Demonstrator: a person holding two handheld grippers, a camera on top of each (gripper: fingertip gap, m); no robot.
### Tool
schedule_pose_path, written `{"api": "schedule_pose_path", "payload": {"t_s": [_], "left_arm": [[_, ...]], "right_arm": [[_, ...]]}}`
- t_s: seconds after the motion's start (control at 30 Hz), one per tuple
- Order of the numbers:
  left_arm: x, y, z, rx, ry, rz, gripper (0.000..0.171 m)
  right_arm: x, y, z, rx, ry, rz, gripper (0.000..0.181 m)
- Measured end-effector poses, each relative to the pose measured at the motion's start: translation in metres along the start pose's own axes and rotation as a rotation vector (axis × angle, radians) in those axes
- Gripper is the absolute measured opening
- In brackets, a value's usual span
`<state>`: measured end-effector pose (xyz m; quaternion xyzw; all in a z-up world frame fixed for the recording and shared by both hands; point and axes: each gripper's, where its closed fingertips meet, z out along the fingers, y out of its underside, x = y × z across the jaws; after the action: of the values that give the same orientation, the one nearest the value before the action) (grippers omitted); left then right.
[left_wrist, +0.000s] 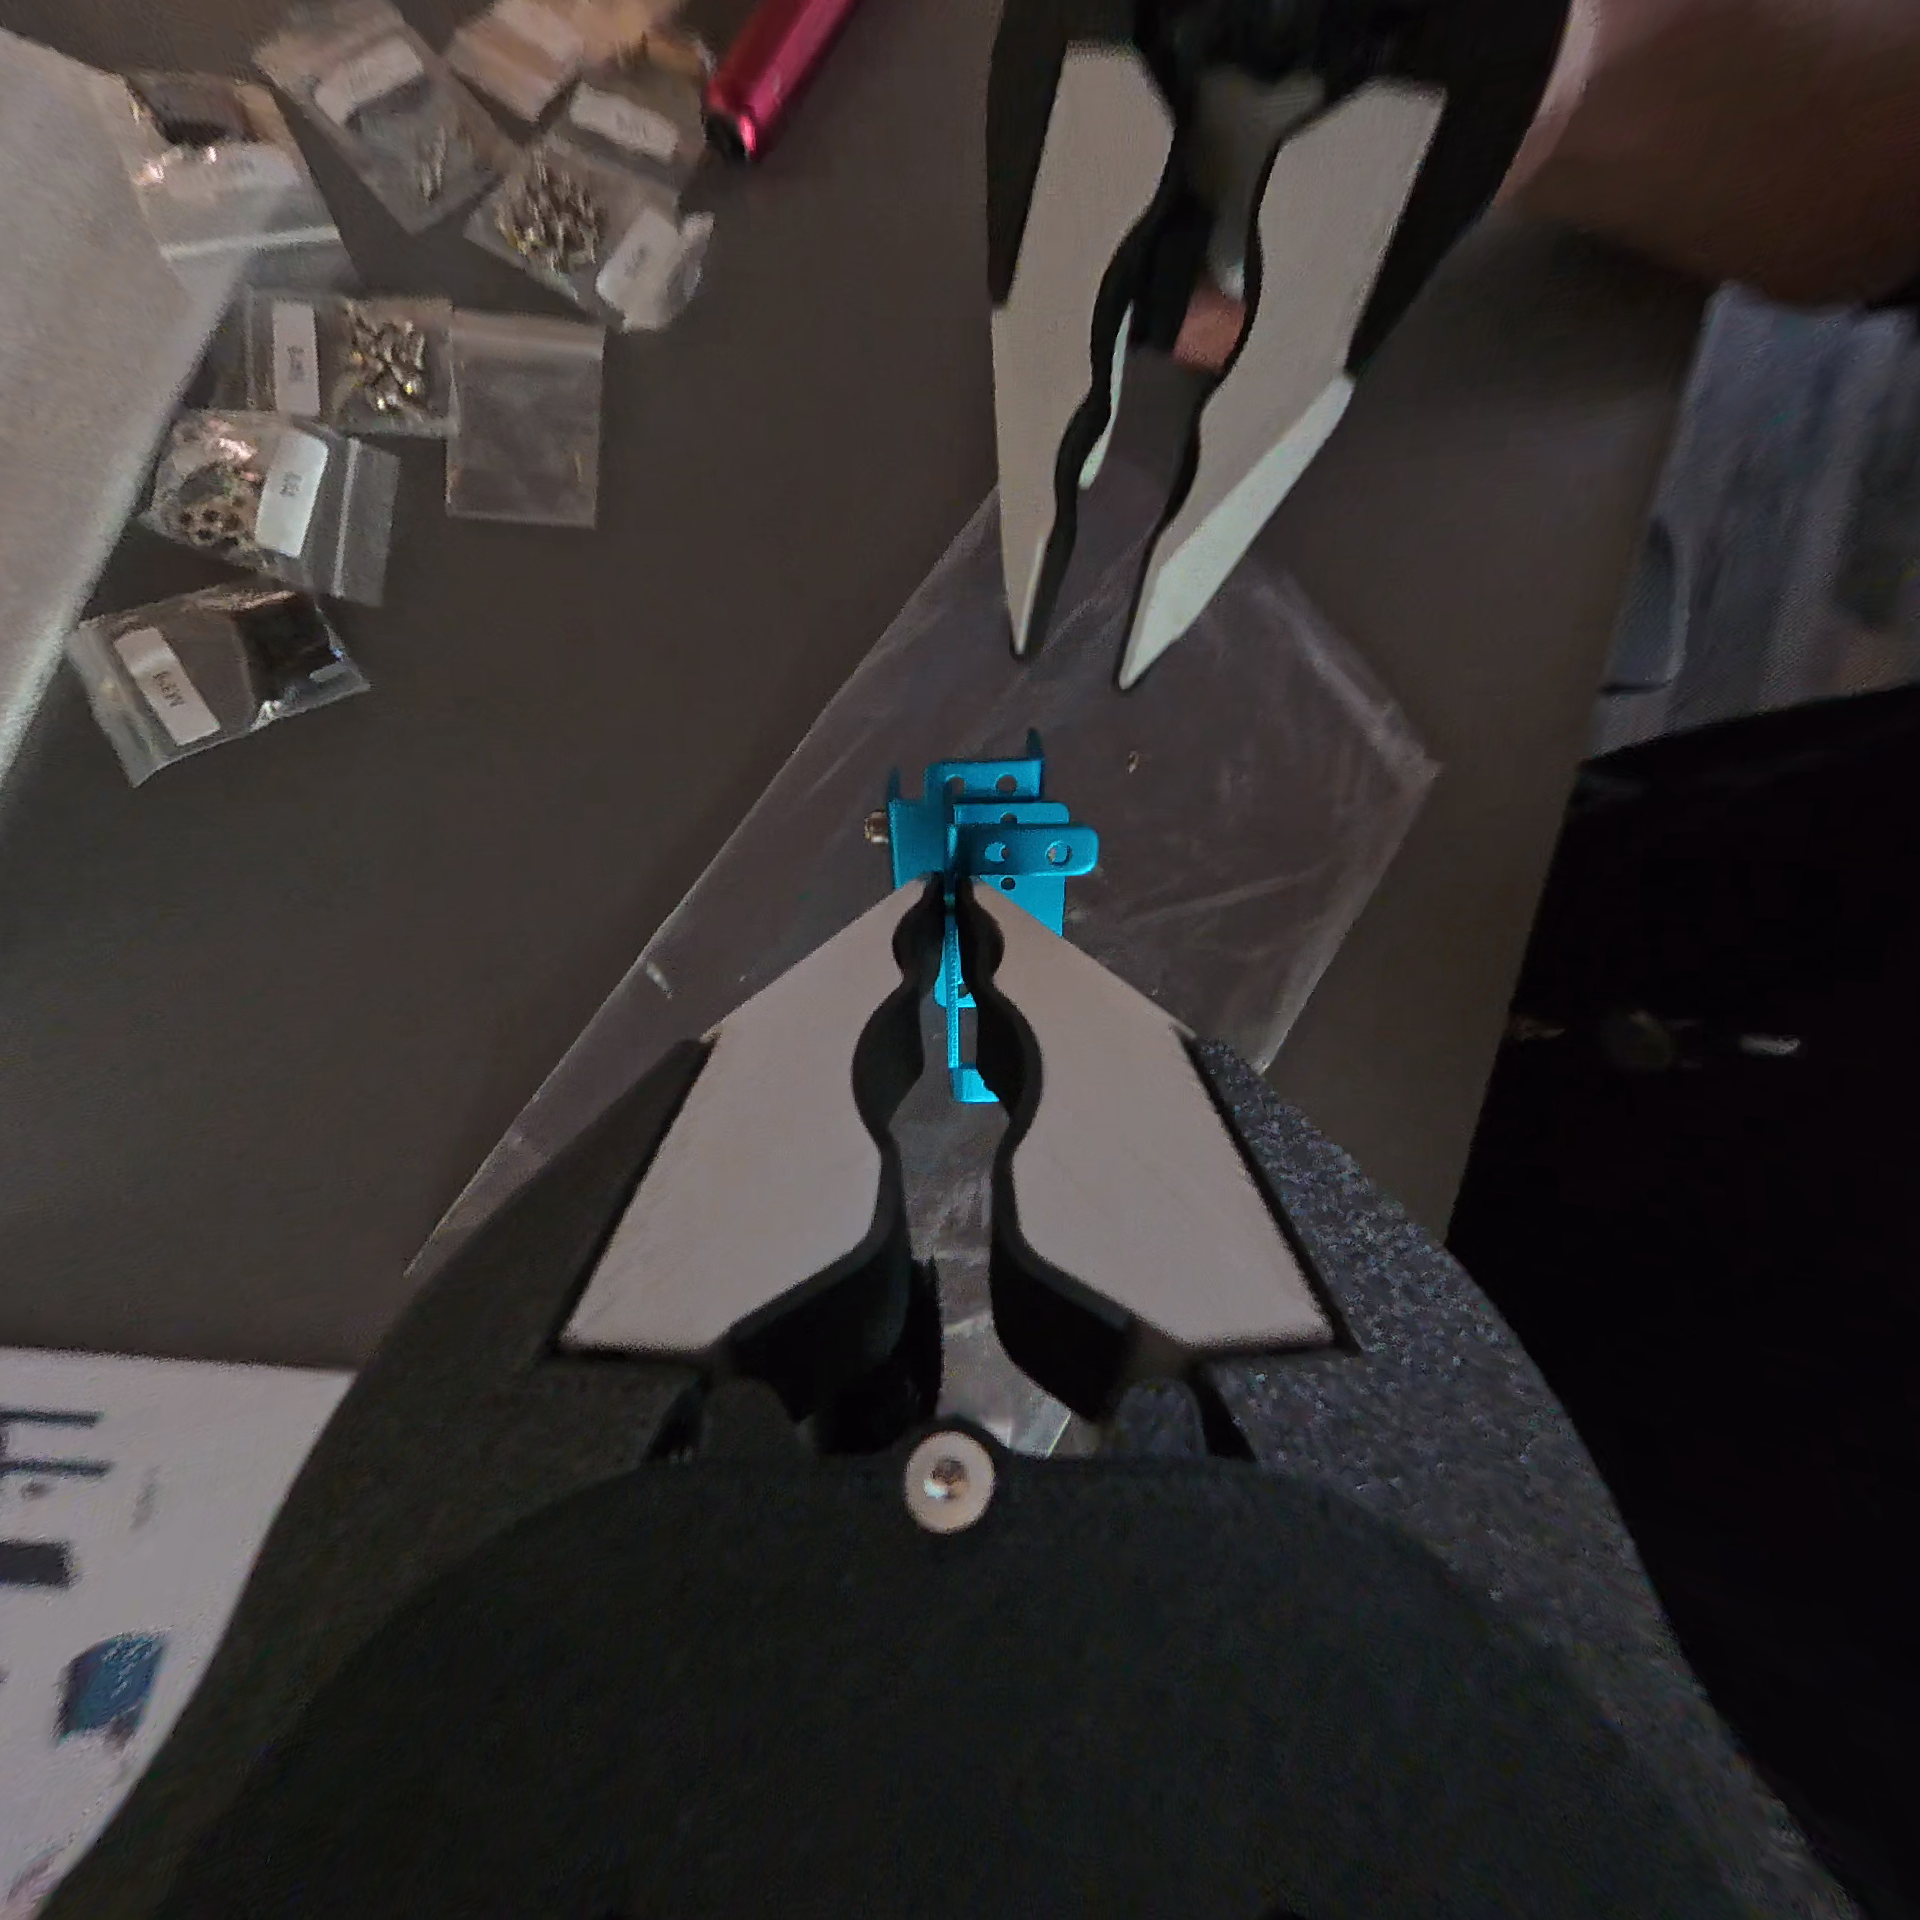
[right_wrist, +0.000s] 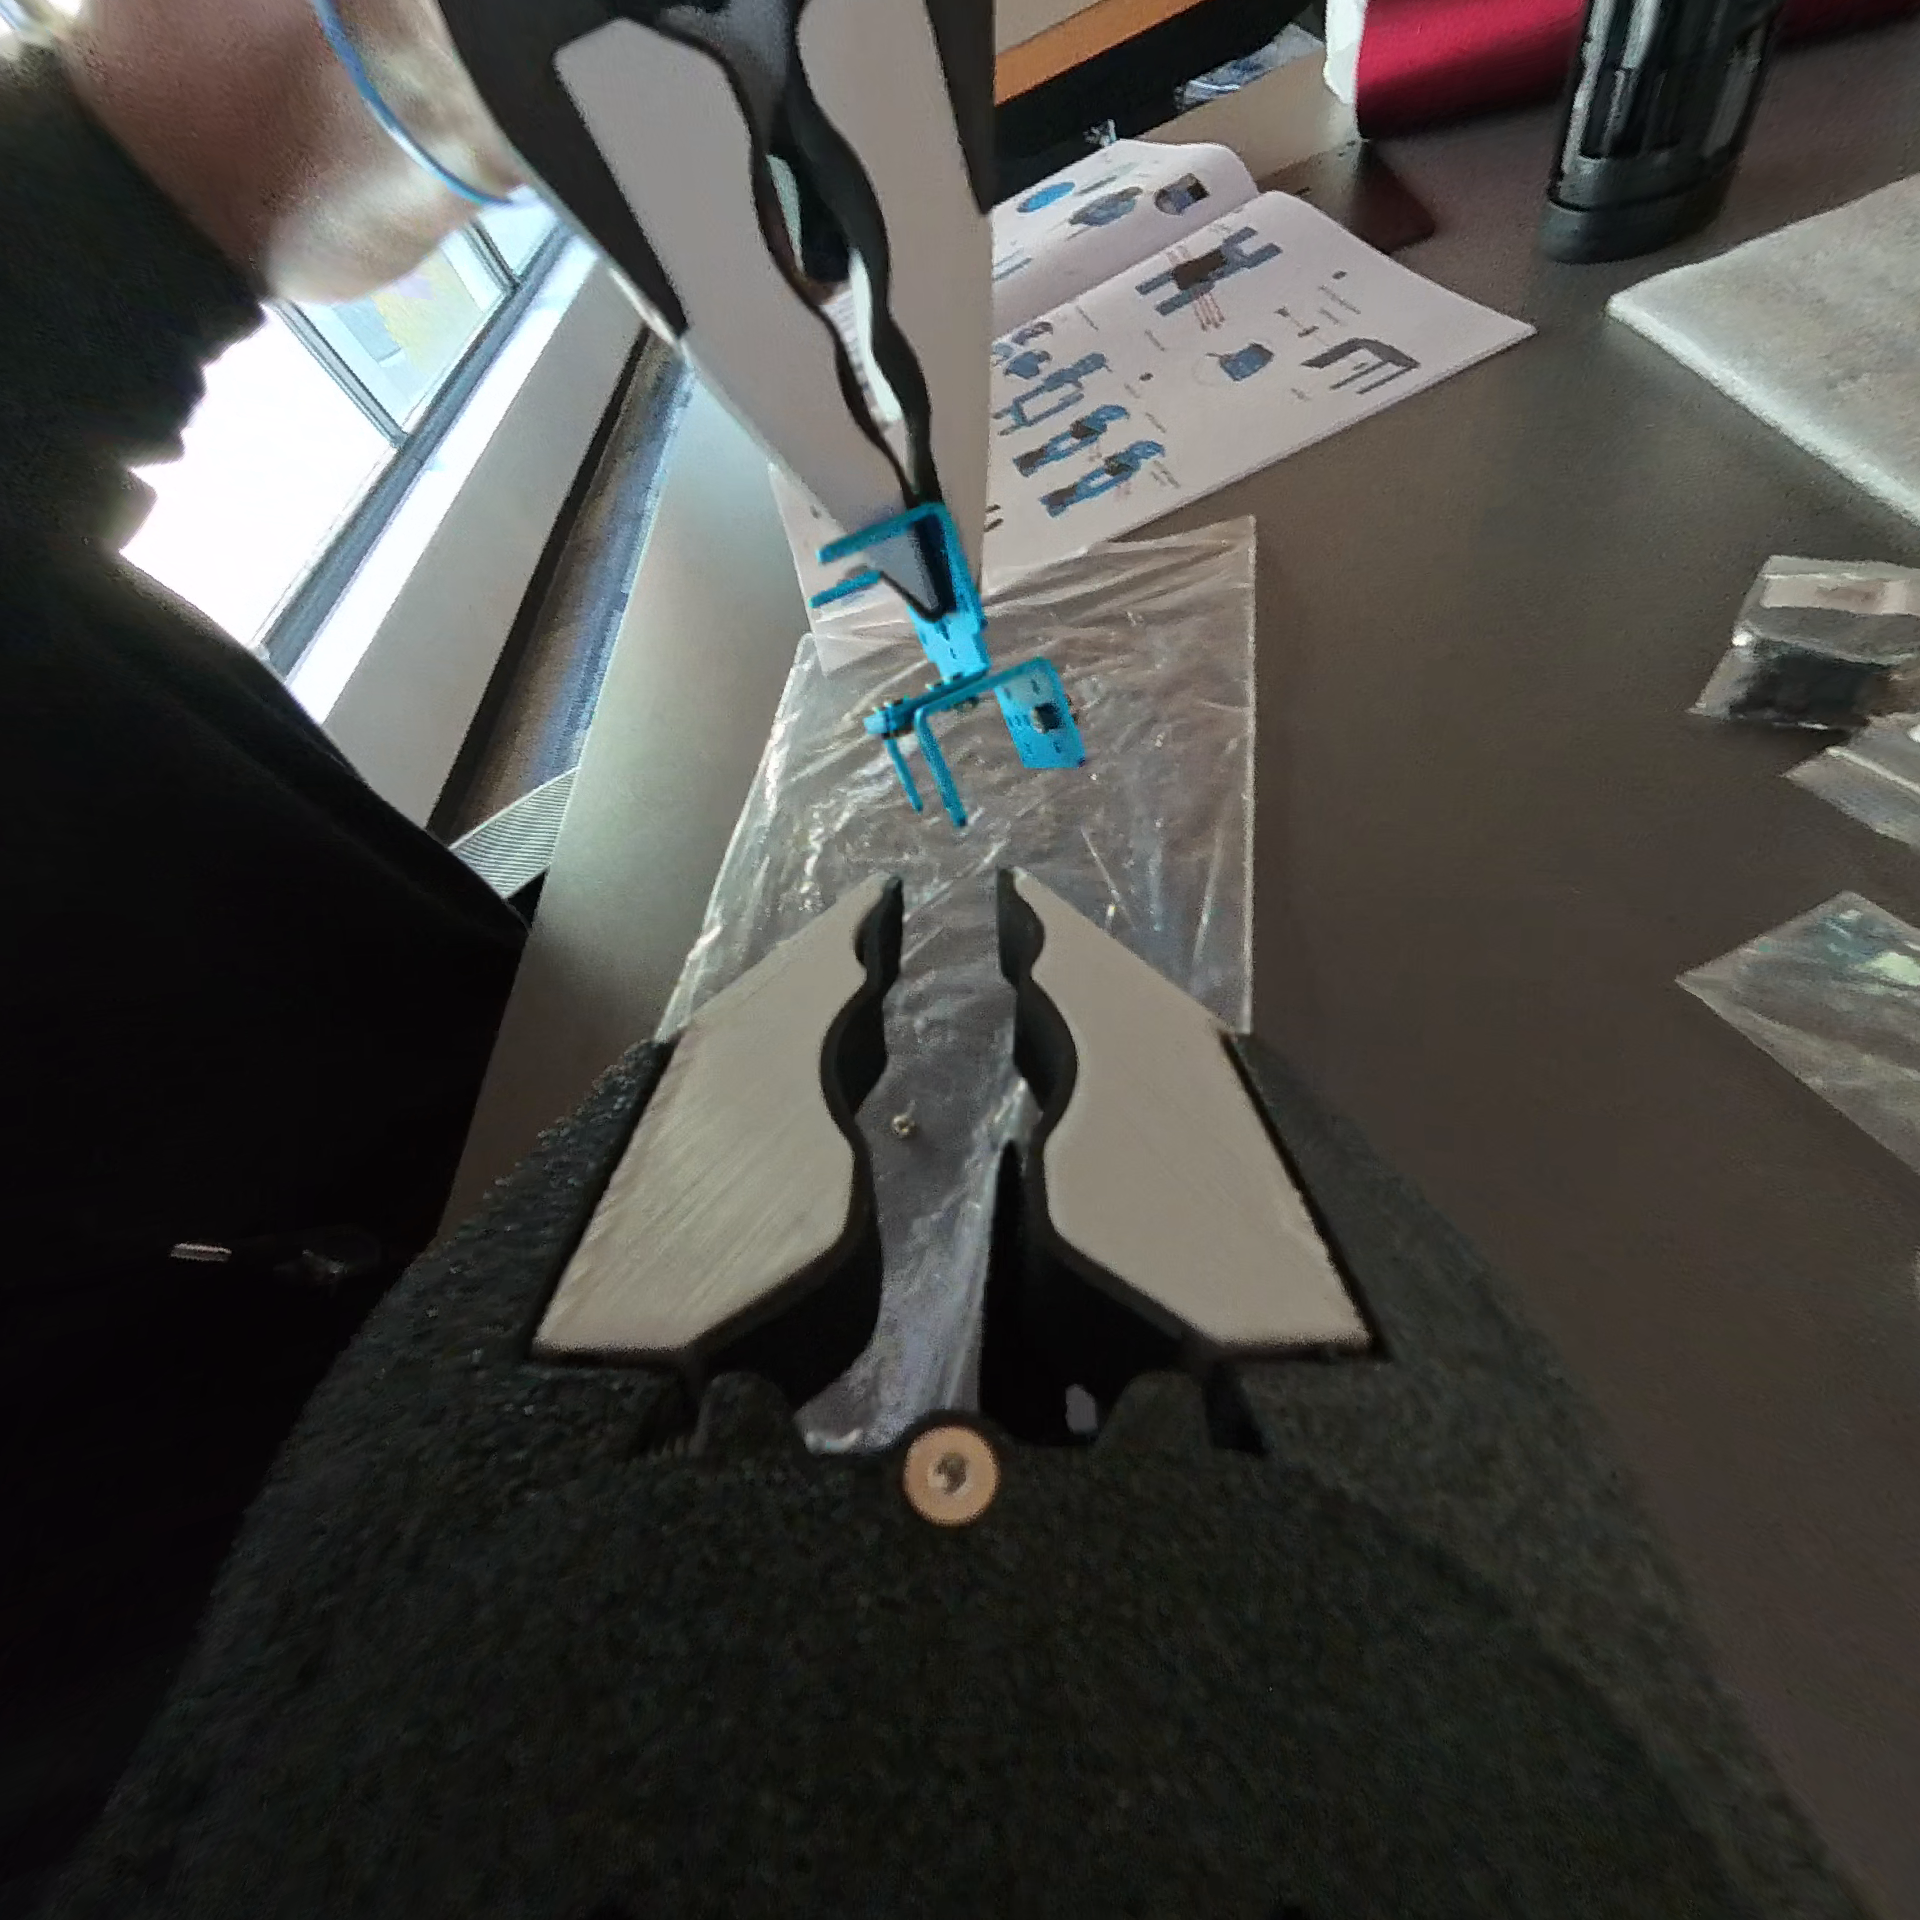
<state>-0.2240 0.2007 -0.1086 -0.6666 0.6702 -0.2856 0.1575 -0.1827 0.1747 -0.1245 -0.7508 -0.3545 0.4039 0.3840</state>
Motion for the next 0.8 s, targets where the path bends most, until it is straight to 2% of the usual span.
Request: {"api": "schedule_pose_path", "payload": {"t_s": [0.13,0.33,0.43,0.6,0.67,0.7,0.8], "left_arm": [[0.005,-0.011,-0.005,0.172,0.101,-0.049,0.002],[0.008,-0.017,-0.010,0.332,0.216,-0.104,0.002],[0.010,-0.017,-0.009,0.356,0.249,-0.110,0.002],[0.016,-0.018,-0.002,0.359,0.276,-0.099,0.002],[0.017,-0.016,0.003,0.349,0.276,-0.082,0.002],[0.016,-0.016,0.005,0.345,0.271,-0.076,0.002],[0.015,-0.011,0.011,0.337,0.281,-0.062,0.002]], "right_arm": [[-0.012,-0.008,0.002,0.043,-0.064,-0.011,0.017],[-0.014,-0.023,-0.006,0.132,-0.093,0.024,0.015],[-0.005,-0.020,-0.006,0.125,-0.059,0.030,0.015],[-0.014,-0.020,-0.004,0.128,-0.121,0.041,0.016],[-0.015,-0.018,-0.003,0.113,-0.116,0.025,0.013],[-0.017,-0.016,-0.002,0.101,-0.123,0.016,0.004],[-0.016,-0.011,0.000,0.068,-0.094,-0.013,0.002]]}}
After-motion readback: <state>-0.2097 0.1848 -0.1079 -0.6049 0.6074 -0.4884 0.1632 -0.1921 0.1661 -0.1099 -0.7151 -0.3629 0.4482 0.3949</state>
